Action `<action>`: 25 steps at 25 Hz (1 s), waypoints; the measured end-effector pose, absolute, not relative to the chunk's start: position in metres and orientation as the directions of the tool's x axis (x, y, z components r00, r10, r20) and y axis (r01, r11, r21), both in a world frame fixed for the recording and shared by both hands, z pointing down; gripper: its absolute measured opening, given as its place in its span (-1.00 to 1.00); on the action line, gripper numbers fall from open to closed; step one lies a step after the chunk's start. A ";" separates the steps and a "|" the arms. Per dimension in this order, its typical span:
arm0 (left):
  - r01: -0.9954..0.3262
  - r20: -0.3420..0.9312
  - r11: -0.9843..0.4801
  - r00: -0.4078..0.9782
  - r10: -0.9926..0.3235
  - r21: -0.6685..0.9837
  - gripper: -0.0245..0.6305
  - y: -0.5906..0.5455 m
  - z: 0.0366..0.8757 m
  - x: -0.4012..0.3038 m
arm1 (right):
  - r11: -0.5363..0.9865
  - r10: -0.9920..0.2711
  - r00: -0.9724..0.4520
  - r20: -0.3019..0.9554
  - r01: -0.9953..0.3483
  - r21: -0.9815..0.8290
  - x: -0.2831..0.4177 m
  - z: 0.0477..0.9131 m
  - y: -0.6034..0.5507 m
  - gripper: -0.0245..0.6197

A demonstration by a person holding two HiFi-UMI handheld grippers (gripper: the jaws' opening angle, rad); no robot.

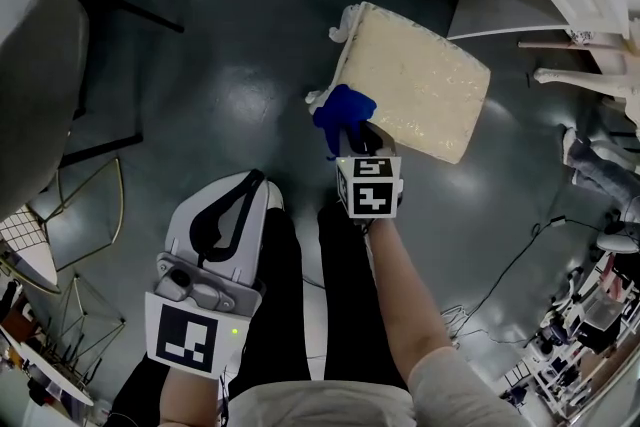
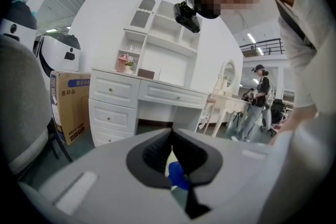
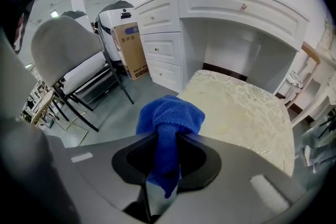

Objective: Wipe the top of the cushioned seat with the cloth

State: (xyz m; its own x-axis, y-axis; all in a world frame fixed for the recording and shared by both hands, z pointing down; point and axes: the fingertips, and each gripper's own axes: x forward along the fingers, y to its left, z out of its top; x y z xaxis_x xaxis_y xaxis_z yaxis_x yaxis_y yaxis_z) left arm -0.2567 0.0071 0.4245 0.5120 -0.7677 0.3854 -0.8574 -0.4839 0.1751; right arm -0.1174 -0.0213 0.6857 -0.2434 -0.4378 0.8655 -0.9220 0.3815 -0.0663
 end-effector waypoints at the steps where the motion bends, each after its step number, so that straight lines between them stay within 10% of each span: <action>1: -0.856 0.382 -0.487 0.515 -0.768 0.174 -0.93 0.006 0.423 -0.255 | 0.388 -0.440 -0.251 0.862 -0.919 -0.069 -0.118 0.683 -0.021 -0.64; 25: -0.823 0.275 -0.552 0.565 -0.778 0.131 -0.93 -0.010 0.302 -0.204 | 0.418 -0.582 -0.330 0.744 -0.905 -0.075 -0.083 0.480 -0.020 -0.64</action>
